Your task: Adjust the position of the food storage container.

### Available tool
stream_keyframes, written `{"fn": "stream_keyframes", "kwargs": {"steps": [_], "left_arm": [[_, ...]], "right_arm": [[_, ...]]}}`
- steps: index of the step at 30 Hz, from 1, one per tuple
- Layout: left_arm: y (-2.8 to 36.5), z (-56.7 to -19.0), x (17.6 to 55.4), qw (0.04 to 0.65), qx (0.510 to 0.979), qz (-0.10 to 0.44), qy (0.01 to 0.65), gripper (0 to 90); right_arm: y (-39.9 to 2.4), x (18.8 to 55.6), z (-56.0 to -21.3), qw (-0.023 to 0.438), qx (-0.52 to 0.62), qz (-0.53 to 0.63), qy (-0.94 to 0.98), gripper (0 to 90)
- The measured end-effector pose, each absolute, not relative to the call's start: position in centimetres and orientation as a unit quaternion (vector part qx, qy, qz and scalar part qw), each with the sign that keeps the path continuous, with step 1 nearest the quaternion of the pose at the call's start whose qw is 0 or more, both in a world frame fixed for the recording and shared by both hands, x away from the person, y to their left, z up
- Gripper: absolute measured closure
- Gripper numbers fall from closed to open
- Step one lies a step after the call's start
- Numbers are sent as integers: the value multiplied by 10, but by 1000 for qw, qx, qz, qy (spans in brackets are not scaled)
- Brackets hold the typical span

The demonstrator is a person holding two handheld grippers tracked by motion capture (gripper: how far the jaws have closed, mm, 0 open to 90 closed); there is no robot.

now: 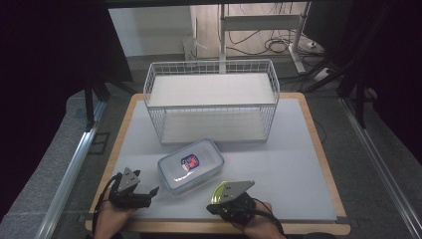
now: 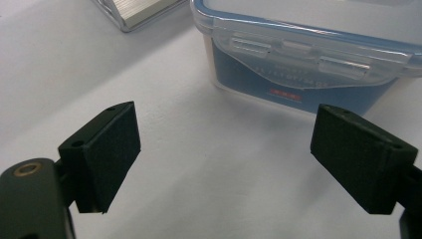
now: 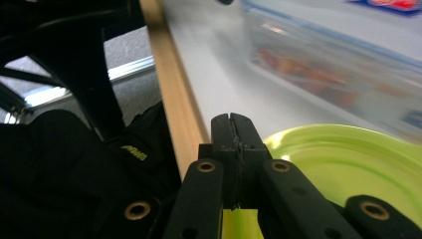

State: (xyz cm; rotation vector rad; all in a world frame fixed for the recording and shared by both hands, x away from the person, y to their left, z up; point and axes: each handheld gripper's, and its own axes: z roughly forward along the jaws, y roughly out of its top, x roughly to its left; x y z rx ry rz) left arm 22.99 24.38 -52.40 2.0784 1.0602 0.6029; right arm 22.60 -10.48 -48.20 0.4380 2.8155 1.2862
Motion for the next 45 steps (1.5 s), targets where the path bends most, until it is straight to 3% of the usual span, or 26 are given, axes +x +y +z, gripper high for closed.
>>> {"fn": "stream_keyframes", "kwargs": {"steps": [8, 25, 45], "left_arm": [[244, -524, 230, 358, 806, 231, 411, 123], [244, -525, 230, 356, 808, 228, 411, 125], [244, -526, 231, 355, 808, 225, 412, 127]], "right_arm": [[-101, 225, -487, 12, 136, 395, 909, 900], [-145, 256, -486, 62, 198, 383, 900, 900], [-189, 287, -483, 90, 281, 398, 869, 900]]}}
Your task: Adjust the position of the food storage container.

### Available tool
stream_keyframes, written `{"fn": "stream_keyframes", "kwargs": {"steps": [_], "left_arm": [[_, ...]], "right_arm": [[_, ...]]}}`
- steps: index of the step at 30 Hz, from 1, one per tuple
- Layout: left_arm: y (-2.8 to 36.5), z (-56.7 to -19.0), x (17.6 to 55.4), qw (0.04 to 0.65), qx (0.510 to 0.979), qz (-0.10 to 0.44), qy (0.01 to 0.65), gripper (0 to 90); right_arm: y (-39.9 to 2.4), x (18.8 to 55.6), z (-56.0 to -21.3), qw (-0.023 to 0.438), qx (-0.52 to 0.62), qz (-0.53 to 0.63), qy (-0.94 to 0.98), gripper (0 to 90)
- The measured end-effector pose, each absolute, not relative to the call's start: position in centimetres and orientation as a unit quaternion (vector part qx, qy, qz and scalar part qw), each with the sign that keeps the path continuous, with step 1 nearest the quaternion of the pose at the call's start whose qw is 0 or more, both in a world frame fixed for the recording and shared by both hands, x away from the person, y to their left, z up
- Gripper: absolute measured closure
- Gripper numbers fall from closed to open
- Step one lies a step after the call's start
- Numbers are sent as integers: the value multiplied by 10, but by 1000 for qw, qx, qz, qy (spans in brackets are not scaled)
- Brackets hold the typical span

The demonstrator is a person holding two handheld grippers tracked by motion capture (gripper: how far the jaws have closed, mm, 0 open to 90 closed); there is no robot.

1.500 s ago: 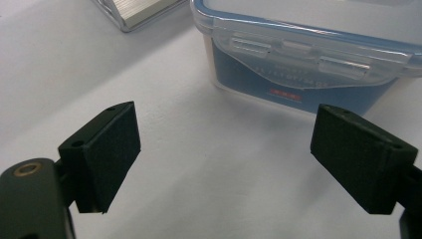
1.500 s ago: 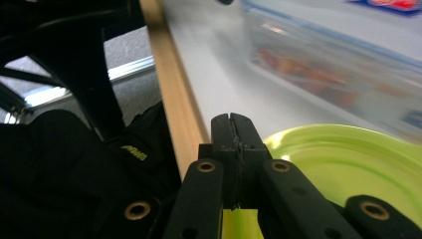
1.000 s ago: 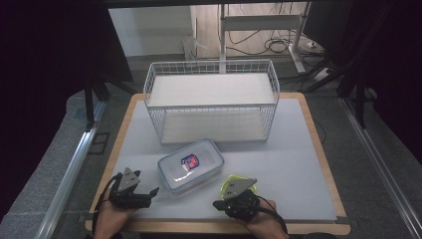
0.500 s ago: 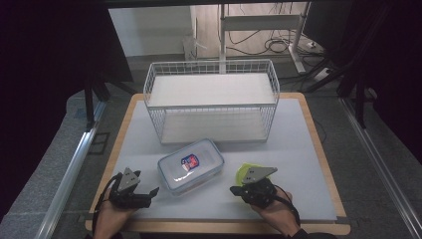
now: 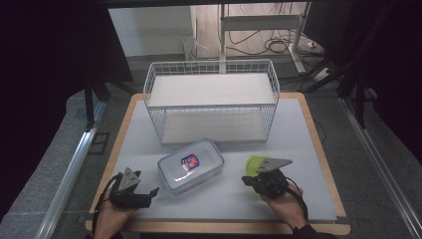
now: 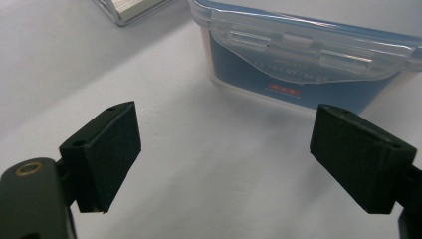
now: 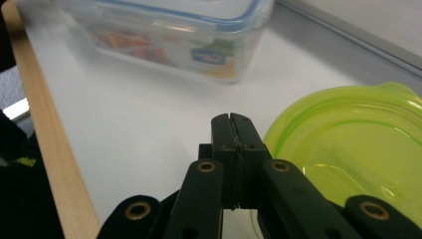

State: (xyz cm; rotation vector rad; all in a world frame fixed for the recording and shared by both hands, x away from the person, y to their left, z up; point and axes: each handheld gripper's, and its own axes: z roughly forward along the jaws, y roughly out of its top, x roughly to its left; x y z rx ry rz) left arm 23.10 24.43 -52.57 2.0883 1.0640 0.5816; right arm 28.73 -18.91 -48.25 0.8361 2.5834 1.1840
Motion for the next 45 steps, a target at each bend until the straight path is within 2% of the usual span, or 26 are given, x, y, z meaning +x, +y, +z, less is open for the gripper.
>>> {"fn": "stream_keyframes", "kwargs": {"steps": [8, 15, 28, 41, 43, 45], "left_arm": [[244, -526, 231, 355, 808, 226, 412, 128], [244, -526, 231, 354, 809, 226, 411, 128], [244, -526, 232, 354, 809, 224, 412, 128], [245, -526, 232, 361, 803, 215, 423, 130], [245, -525, 231, 360, 803, 213, 425, 153], [245, -522, 230, 361, 800, 212, 429, 250]], "right_arm": [[-206, 299, -483, 98, 312, 402, 855, 900], [-195, 298, -476, 105, 297, 404, 859, 900], [-188, 323, -478, 137, 305, 381, 862, 900], [-234, 332, -476, 161, 359, 372, 841, 900], [-236, 331, -476, 164, 365, 371, 838, 900], [-231, 328, -475, 169, 356, 370, 842, 900]]}}
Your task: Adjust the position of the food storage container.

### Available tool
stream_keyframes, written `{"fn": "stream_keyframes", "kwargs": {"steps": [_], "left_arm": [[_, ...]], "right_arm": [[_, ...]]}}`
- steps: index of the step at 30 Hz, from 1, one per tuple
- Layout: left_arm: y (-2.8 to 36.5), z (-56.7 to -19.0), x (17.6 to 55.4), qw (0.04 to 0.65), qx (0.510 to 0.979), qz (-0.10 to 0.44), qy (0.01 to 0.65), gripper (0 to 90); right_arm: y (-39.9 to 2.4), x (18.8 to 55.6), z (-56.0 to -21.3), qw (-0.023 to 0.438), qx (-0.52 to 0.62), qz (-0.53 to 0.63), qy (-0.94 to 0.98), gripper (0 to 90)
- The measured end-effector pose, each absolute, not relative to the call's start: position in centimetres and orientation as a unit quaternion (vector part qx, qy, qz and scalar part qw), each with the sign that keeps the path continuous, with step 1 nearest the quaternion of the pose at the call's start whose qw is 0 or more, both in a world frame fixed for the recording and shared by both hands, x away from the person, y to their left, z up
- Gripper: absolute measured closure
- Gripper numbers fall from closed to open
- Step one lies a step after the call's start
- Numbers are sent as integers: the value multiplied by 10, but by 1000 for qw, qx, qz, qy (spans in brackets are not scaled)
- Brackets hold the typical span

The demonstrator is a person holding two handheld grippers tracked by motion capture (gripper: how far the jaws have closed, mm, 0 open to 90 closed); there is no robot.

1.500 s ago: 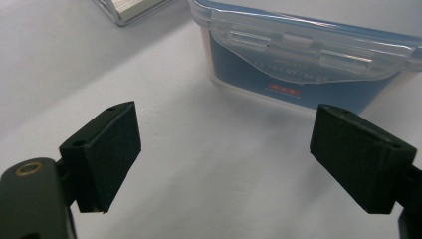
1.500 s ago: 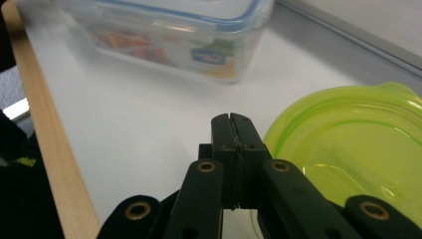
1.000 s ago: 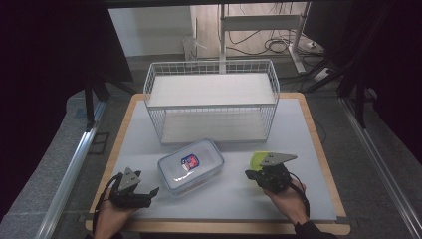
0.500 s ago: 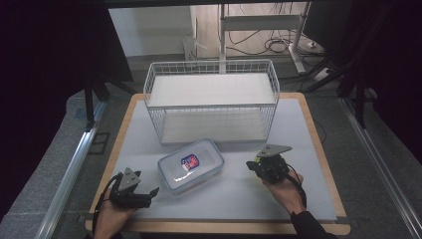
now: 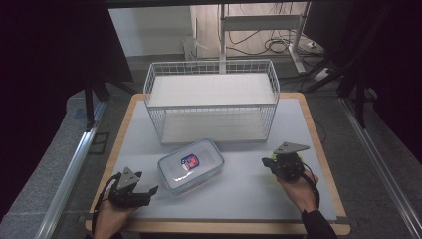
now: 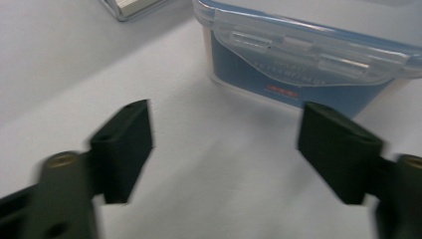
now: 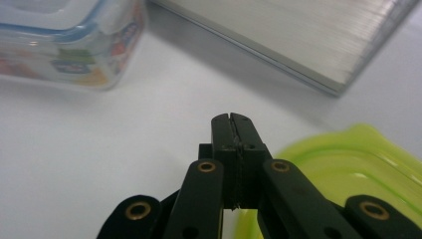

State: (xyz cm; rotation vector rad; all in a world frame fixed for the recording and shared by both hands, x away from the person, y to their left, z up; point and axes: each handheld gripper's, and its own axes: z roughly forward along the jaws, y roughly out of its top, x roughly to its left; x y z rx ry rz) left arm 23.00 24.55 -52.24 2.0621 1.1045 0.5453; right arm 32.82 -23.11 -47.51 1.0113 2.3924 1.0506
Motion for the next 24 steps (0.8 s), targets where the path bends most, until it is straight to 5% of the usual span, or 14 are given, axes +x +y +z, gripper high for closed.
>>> {"fn": "stream_keyframes", "kwargs": {"steps": [6, 11, 24], "left_arm": [[248, -518, 231, 384, 791, 179, 442, 605], [239, -520, 239, 390, 794, 143, 443, 805], [233, -522, 266, 391, 783, 126, 468, 887]], "right_arm": [[-209, 320, -475, 169, 317, 373, 855, 900], [-192, 318, -478, 154, 306, 386, 857, 900], [-155, 332, -490, 134, 329, 387, 851, 900]]}}
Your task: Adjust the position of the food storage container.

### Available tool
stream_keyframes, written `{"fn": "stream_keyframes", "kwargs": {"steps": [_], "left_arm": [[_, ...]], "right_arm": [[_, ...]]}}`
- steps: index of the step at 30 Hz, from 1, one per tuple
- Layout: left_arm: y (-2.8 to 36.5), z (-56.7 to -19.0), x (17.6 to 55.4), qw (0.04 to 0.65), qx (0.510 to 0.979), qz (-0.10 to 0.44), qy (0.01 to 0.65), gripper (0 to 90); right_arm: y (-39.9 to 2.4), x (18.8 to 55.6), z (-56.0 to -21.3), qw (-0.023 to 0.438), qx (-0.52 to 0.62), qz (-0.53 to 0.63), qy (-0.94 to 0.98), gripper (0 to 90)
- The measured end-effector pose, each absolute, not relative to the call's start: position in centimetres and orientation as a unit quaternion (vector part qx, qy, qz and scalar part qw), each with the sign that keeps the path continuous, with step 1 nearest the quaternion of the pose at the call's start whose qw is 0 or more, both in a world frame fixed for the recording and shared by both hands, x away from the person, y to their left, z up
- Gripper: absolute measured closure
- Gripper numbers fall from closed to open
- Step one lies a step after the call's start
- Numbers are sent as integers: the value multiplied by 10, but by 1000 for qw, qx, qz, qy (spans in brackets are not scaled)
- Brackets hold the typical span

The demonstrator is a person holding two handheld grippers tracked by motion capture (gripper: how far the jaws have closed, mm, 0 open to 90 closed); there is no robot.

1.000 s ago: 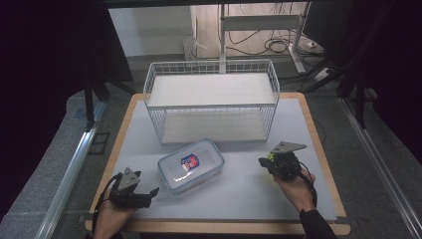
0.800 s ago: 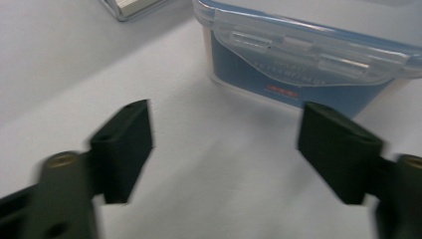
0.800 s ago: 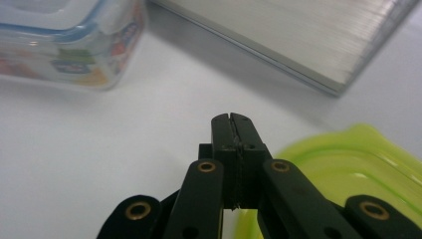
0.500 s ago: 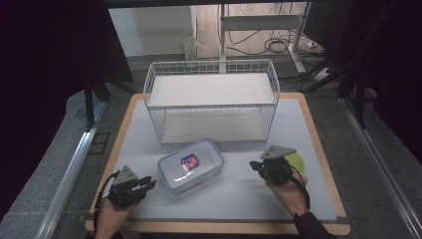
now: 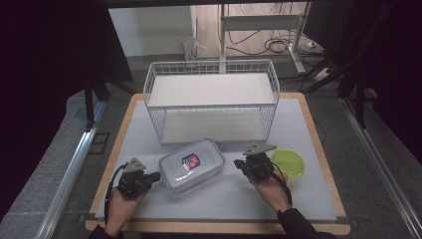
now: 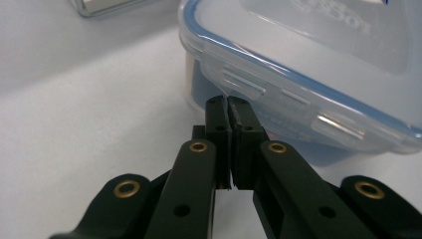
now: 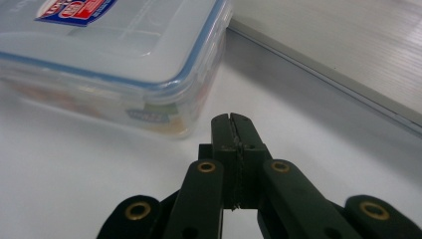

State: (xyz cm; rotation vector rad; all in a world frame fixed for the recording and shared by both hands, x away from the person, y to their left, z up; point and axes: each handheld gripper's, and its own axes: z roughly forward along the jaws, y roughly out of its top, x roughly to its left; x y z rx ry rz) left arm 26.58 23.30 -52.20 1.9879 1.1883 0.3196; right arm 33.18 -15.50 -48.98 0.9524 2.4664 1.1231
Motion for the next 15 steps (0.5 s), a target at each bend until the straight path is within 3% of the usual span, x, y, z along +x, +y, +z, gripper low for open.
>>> {"fn": "stream_keyframes", "kwargs": {"steps": [15], "left_arm": [[208, -522, 317, 389, 787, 133, 460, 900]], "right_arm": [[-147, 346, -497, 149, 356, 356, 851, 900]]}}
